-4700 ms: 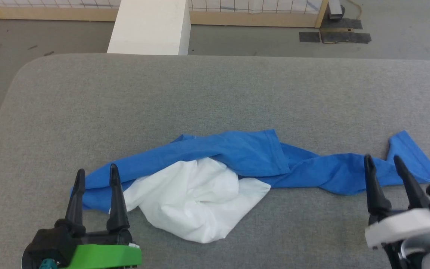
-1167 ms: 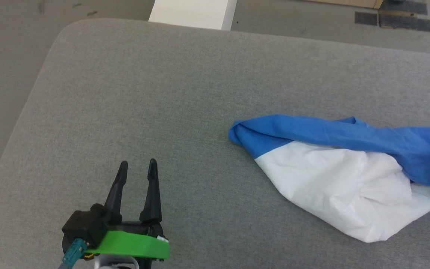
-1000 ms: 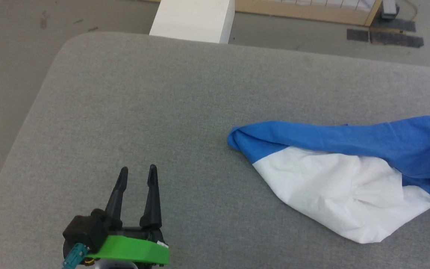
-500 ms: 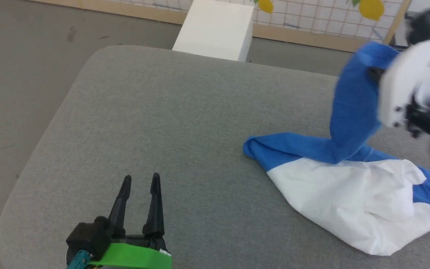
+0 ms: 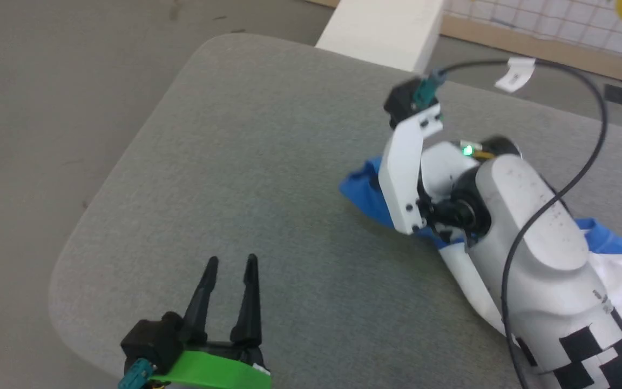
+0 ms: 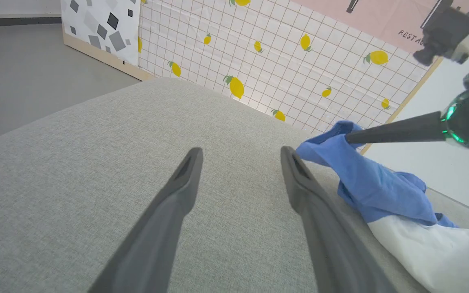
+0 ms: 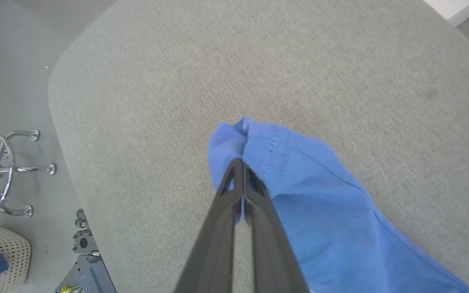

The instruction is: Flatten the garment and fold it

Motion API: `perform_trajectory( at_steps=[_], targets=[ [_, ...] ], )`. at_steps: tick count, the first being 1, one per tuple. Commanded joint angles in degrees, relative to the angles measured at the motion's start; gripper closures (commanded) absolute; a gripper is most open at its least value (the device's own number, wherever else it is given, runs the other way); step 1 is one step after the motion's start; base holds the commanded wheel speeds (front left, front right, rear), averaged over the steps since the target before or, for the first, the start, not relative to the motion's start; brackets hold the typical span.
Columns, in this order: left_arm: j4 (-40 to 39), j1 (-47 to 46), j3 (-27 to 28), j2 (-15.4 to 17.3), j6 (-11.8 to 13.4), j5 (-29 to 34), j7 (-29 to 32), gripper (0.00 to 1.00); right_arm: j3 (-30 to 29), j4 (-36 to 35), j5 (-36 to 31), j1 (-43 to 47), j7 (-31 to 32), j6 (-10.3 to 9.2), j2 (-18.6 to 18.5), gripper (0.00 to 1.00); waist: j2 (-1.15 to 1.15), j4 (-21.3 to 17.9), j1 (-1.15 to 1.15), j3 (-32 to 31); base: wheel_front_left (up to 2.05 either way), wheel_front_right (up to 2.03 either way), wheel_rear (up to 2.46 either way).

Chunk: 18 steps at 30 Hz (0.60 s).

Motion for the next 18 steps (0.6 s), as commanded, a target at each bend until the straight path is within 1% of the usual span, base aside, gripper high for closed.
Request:
perform_trajectory(
  at_steps=[1, 5, 10, 11, 12, 13, 18],
  targets=[
    [0.3, -1.2, -0.5, -0.2, 0.2, -0.7, -0.2, 0.00, 0.0, 2.0, -0.4, 1.3, -0.3, -0.08, -0.1, 1.00, 0.00, 2.5, 0.00, 1.1, 0.00, 0.00, 0.00],
    [1.1, -1.3, -1.8, -0.2, 0.3, -1.5, -0.2, 0.00, 0.9, 7.8, -1.8, 3.9, 0.4, -0.08, -0.1, 1.00, 0.00, 4.7, 0.00, 1.2, 0.00, 0.00, 0.00],
    [1.7, -1.1, -2.5, -0.2, 0.4, -2.0, -0.2, 0.00, 0.3, 12.4, -4.4, 7.1, -0.7, -0.08, -0.1, 1.00, 0.00, 6.0, 0.00, 1.0, 0.00, 0.00, 0.00],
    [1.8, -1.2, -2.6, -0.2, 0.4, -2.0, -0.2, 0.00, 0.0, 12.9, -4.6, 7.3, -1.3, -0.08, -0.1, 0.80, 0.00, 6.1, 0.00, 1.0, 0.00, 0.00, 0.00],
    [2.0, -1.2, -2.6, -0.2, 0.5, -2.0, -0.2, 0.00, -0.2, 13.1, -4.7, 7.3, -1.9, -0.08, -0.1, 0.55, 0.00, 6.0, 0.00, 0.9, 0.00, 0.00, 0.00],
    [2.1, -1.3, -2.5, -0.2, 0.5, -2.0, -0.2, 0.00, -0.2, 13.2, -4.6, 7.1, -2.8, -0.08, -0.1, 0.00, 0.00, 5.8, 0.00, 0.7, 0.00, 0.00, 0.00],
    [2.4, -1.6, -1.9, -0.2, 0.3, -1.3, -0.2, 0.00, 2.7, 11.8, -0.4, 4.5, -3.7, -0.08, -0.1, 0.00, 0.00, 3.8, 0.00, -0.8, 0.00, 0.00, 0.00]
  ],
)
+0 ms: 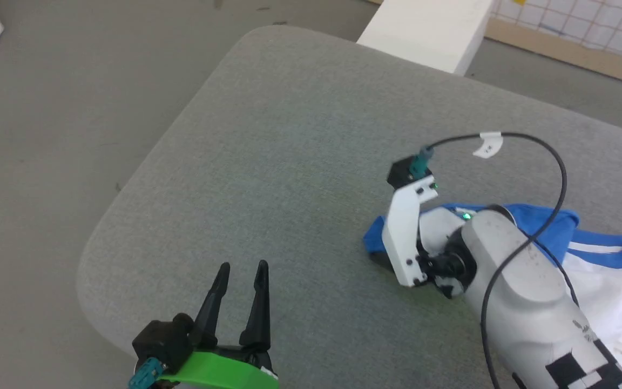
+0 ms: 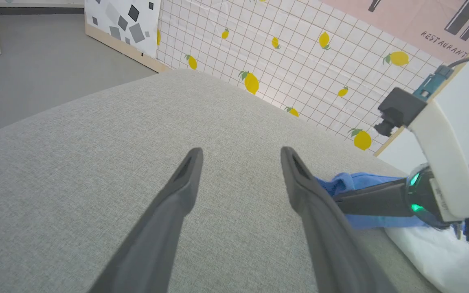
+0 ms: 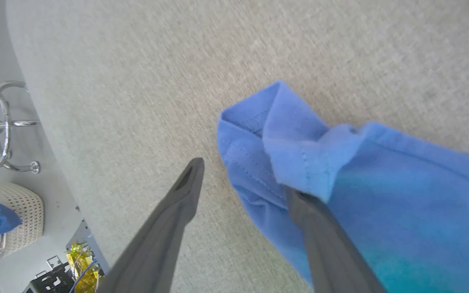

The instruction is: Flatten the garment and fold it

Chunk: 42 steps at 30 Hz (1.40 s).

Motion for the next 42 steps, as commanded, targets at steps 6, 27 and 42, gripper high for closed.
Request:
perform_trajectory(
  at_steps=[6, 27, 42],
  targets=[
    [0.7, -0.3, 1.2, -0.2, -0.5, 2.0, -0.2, 0.00, 3.1, -3.3, 5.8, -4.8, 2.8, -0.08, -0.1, 0.00, 0.00, -5.0, 0.00, -3.3, 0.00, 0.00, 0.00],
    [-1.0, 1.6, 5.7, -0.2, -1.9, 5.7, -0.2, 0.00, -19.5, -36.6, 0.5, 12.7, -18.7, -0.08, -8.4, 0.00, 0.00, -18.8, 0.00, -4.2, 0.00, 0.00, 0.00],
    [-3.9, 2.0, 8.9, -0.2, -2.2, 7.2, -0.2, 0.00, -37.5, -49.6, -7.3, 41.6, -49.1, -0.08, -0.1, 0.00, 0.00, -27.3, 0.00, -2.4, 0.00, 0.00, 0.00]
  ],
)
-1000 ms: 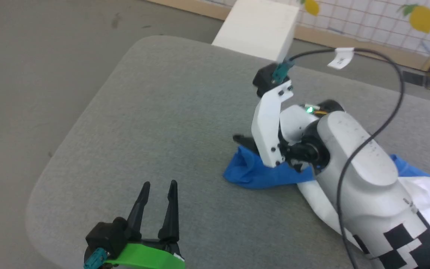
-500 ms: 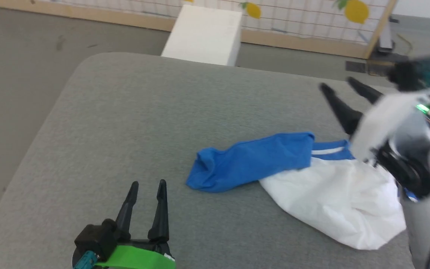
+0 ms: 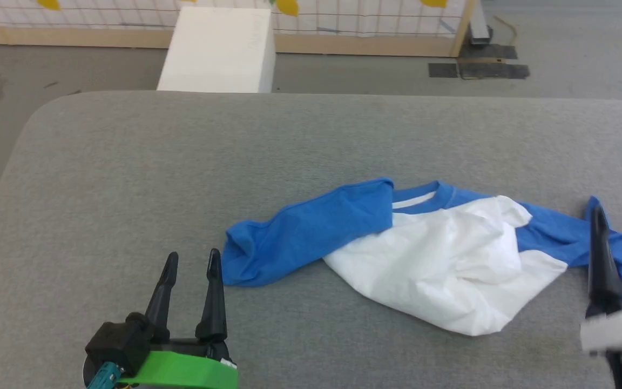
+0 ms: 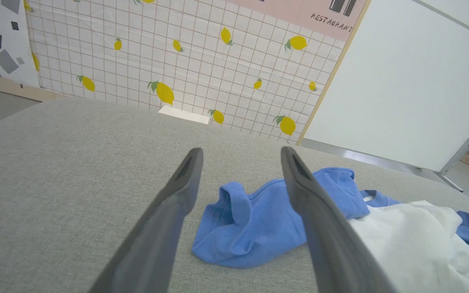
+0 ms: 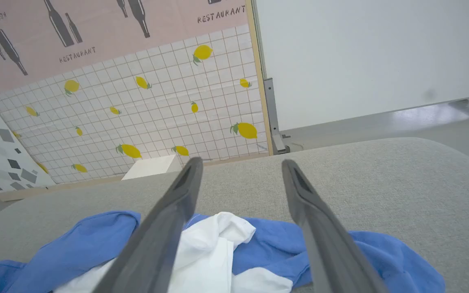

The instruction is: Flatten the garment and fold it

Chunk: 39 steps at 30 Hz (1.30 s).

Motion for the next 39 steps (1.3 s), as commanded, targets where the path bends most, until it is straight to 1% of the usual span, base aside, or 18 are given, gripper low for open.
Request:
perform_trajectory(
  at_steps=[1, 4, 7, 11, 13, 15, 17, 19, 21, 25, 29, 31, 33, 37, 38, 39],
  targets=[
    [0.0, 0.7, 0.2, -0.1, -0.6, 0.5, -0.2, 0.00, 0.1, 1.3, 0.3, 2.0, -3.1, -0.08, 0.1, 0.00, 0.00, -1.9, 0.00, 0.8, 0.00, 0.00, 0.00],
    [0.4, 1.1, 0.4, -0.1, -0.7, 1.2, -0.2, 0.00, 0.7, 5.2, 2.4, 5.3, -9.5, -0.08, 0.2, 0.00, 0.00, -2.7, 0.00, 1.1, 0.00, 0.00, 0.00],
    [0.3, 1.3, 0.9, -0.1, -0.6, 1.4, -0.2, 0.00, 1.5, 8.8, 3.2, 6.4, -13.8, -0.08, 0.2, 0.00, 0.00, -3.5, 0.00, 1.4, 0.00, 0.00, 0.00],
    [0.7, 0.5, 0.6, -0.1, -1.5, 3.6, -0.2, 0.00, 2.4, 11.6, 4.1, 6.4, -16.0, -0.08, 0.2, 0.00, 0.00, -4.2, 0.00, 1.7, 0.00, 0.00, 0.00],
    [1.2, -1.0, -0.1, -0.1, -2.5, 5.0, -0.2, 0.00, 2.4, 12.2, 4.0, 5.9, -16.5, -0.08, 0.2, 0.00, 0.00, -4.3, 0.00, 1.8, 0.00, 0.00, 0.00],
    [2.6, -3.2, -1.5, 0.7, -3.6, 6.2, -0.2, 0.00, 2.1, 12.4, 4.1, 5.4, -16.8, -0.08, 0.2, 0.00, 0.00, -4.1, 0.00, 2.1, 0.00, 0.00, 0.00],
    [4.1, -6.9, -3.4, 2.1, -4.5, 7.2, 1.3, 0.00, 1.8, 12.7, 4.0, 5.0, -17.0, -0.08, 0.2, 0.00, 0.00, -3.8, 0.00, 2.5, 0.00, 0.00, 0.00],
    [5.7, -11.2, -5.7, 3.5, -5.3, 7.8, 5.5, 0.00, 1.9, 13.0, 3.9, 4.6, -17.1, -0.08, 0.2, 0.00, 0.00, -3.4, 0.00, 2.9, 0.00, 0.00, 0.00],
    [8.2, -16.4, -9.2, 5.2, -5.9, 8.2, 12.3, 0.00, 2.4, 13.5, 4.0, 4.3, -17.2, -0.08, 0.2, 0.00, 0.00, -3.1, 0.00, 3.5, 0.00, 0.00, 0.00],
    [13.2, -24.8, -14.9, 7.3, -6.3, 6.4, 25.8, 0.00, 3.6, 14.2, 4.5, 3.7, -17.3, -0.08, 0.2, 0.00, 0.00, -3.0, 0.00, 5.0, 0.00, 0.00, 0.00],
    [18.7, -30.2, -18.6, 9.2, -6.4, 4.6, 38.4, 0.00, 4.4, 14.3, 4.6, 3.1, -17.4, -0.08, 0.2, 0.00, 0.00, -3.3, 0.00, 6.5, 0.00, 0.00, 0.00],
    [21.5, -31.8, -20.3, 10.3, -6.4, 4.8, 44.5, 0.00, 4.4, 14.5, 4.6, 2.8, -17.4, -0.08, 0.2, 0.00, 0.00, -3.6, 0.00, 7.2, 0.00, 0.00, 0.00],
    [23.6, -32.7, -21.0, 10.5, -6.4, 4.2, 49.1, 0.00, 4.3, 14.7, 4.5, 2.6, -17.4, -0.08, 0.2, 0.00, 0.00, -3.9, 0.00, 7.6, 0.00, 0.00, 0.00],
    [26.4, -33.6, -21.2, 10.2, -6.1, 3.1, 53.8, 0.00, 4.0, 14.9, 4.4, 2.0, -17.4, -0.08, 0.2, 0.00, 0.00, -4.3, 0.00, 8.4, 0.00, 0.00, 0.00],
    [26.8, -33.8, -21.1, 10.0, -6.1, 2.7, 54.0, 0.26, 3.9, 14.9, 4.3, 1.8, -17.4, -0.08, 0.2, 0.00, 0.00, -4.3, 0.00, 8.5, 0.00, 0.00, 0.00],
    [27.3, -33.9, -20.9, 9.8, -6.1, 2.2, 54.0, 1.00, 3.9, 14.9, 4.3, 1.7, -17.4, -0.08, 0.2, 0.00, 0.00, -4.4, 0.00, 8.6, 0.00, 0.00, 0.00]
  ],
)
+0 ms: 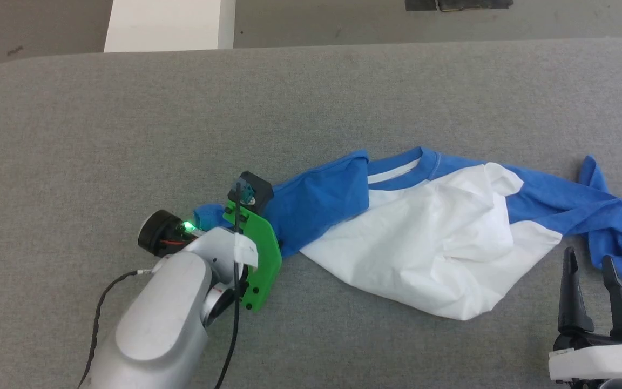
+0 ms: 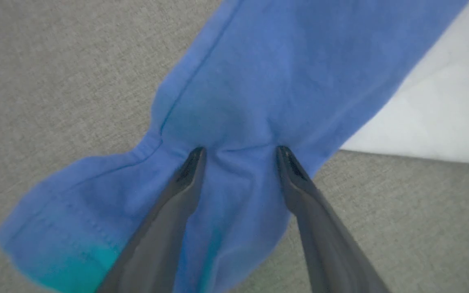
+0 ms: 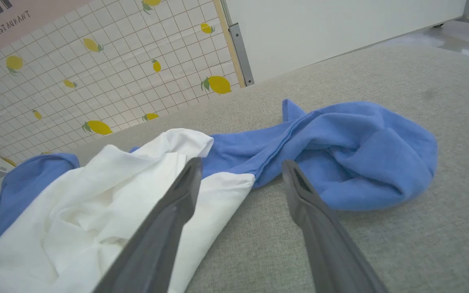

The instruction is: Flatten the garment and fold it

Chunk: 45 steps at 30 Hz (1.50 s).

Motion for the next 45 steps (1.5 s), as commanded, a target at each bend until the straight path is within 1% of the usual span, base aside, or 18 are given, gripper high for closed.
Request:
perform_trajectory(
  at_steps=[1, 4, 7, 11, 13, 16, 18, 21, 22, 24, 26, 29, 33, 34, 35, 37, 40, 45],
  targets=[
    [2.5, 0.9, -0.6, 0.0, 0.0, -0.7, 1.0, 1.00, -0.1, 0.1, -0.1, -1.2, -0.3, -0.08, 0.0, 0.00, 0.00, -0.1, 0.00, 0.1, 0.00, 0.00, 0.00],
    [2.7, 1.0, -0.5, -0.5, 0.0, -2.8, 0.6, 1.00, -0.2, 0.2, -0.1, -1.2, -0.3, -0.08, 0.0, 0.00, 0.00, 0.3, 0.00, -0.3, 0.00, 0.00, 0.00],
    [1.2, 1.0, 0.3, -0.8, -0.1, -5.3, -1.5, 1.00, -0.1, 0.4, -0.3, -0.8, -0.3, -0.08, 0.0, 0.00, 0.00, 1.2, 0.00, -1.0, 0.00, 0.00, 0.00],
    [-4.9, 2.0, 3.4, -0.7, -0.2, -9.3, -7.0, 1.00, -0.2, 0.3, -0.5, -0.4, -0.3, -0.08, 0.0, 0.00, 0.00, 2.5, 0.00, -2.4, 0.00, 0.00, 0.00],
    [-9.5, 3.9, 6.3, -0.3, 0.1, -11.9, -9.8, 1.00, -0.3, 0.4, -0.5, -0.1, -0.3, -0.08, 0.0, 0.00, 0.00, 3.1, 0.00, -3.0, 0.00, 0.00, 0.00],
    [-17.5, 8.9, 11.8, 2.3, 2.4, -14.0, -13.4, 1.00, -0.4, 0.6, -0.5, 0.6, -0.3, -0.08, 0.0, 0.00, 0.00, 4.0, 0.00, -3.9, 0.00, 0.00, 0.00],
    [-22.2, 13.8, 15.6, 4.2, 4.6, -15.0, -15.1, 1.00, -0.2, 0.9, -0.4, 1.0, -0.3, -0.08, 0.0, 0.00, 0.00, 4.5, 0.00, -4.4, 0.00, 0.00, 0.00],
    [-27.6, 23.1, 21.9, 5.1, 8.1, -18.1, -17.2, 1.00, 0.2, 1.4, 0.0, 1.4, -0.3, -0.08, 0.0, 0.00, 0.00, 5.0, 0.00, -5.0, 0.00, 0.00, 0.00],
    [-28.4, 25.8, 23.4, 5.2, 8.9, -18.9, -17.9, 1.00, 0.3, 1.5, 0.0, 1.5, -0.3, -0.08, 0.0, 0.00, 0.00, 5.2, 0.00, -5.1, 0.00, 0.00, 0.00],
    [-28.7, 31.3, 26.6, 5.0, 10.3, -20.5, -19.6, 1.00, 0.4, 1.7, 0.1, 1.8, -0.3, -0.08, 0.0, 0.00, 0.00, 5.6, 0.00, -5.3, 0.00, 0.00, 0.00],
    [-26.5, 35.7, 28.3, 5.4, 11.0, -20.2, -21.3, 1.00, 0.5, 1.9, -0.1, 2.0, -0.3, -0.08, 0.0, 0.00, 0.00, 6.0, 0.00, -5.5, 0.00, 0.00, 0.00],
    [-21.7, 39.5, 28.6, 3.7, 10.6, -21.8, -22.7, 1.00, 0.5, 2.0, -0.6, 2.0, 0.2, -0.08, 0.0, 0.00, 0.00, 6.5, 0.00, -5.8, 0.00, 0.00, 0.00],
    [-17.3, 40.1, 28.0, 1.7, 9.5, -22.9, -24.8, 1.00, -0.2, 1.9, -1.3, 2.2, 0.8, -0.08, 0.0, 0.00, 0.00, 7.3, 0.00, -6.4, 0.00, 0.00, 0.00],
    [-16.5, 39.9, 27.8, 1.4, 9.2, -22.9, -25.4, 0.60, -0.2, 1.8, -1.5, 2.3, 1.0, -0.08, 0.0, 0.00, 0.00, 7.4, 0.00, -6.6, 0.00, 0.00, 0.00],
    [-15.8, 39.5, 27.7, 1.0, 8.9, -23.0, -26.2, 0.00, -0.1, 1.8, -1.6, 2.4, 1.3, -0.08, 0.0, 0.00, 0.00, 7.6, 0.00, -6.8, 0.00, 0.00, 0.00],
    [-15.3, 38.8, 27.7, 0.6, 8.3, -23.3, -27.4, 0.00, 0.1, 1.7, -1.7, 2.6, 1.7, -0.08, 0.0, 0.00, 0.00, 7.8, 0.00, -7.2, 0.00, 0.00, 0.00],
    [-16.9, 37.5, 27.5, 0.9, 7.3, -23.3, -27.8, 0.00, 0.4, 1.6, -1.6, 2.7, 2.0, -0.08, 0.0, 0.00, 0.00, 8.0, 0.00, -7.6, 0.00, 0.00, 0.00],
    [-25.4, 35.2, 26.3, 2.5, 6.0, -23.8, -25.0, 0.00, 1.1, 1.7, -1.2, 2.6, 2.0, -0.08, 0.0, 0.00, 0.00, 7.9, 0.00, -7.6, 0.00, 0.00, 0.00]
  ],
)
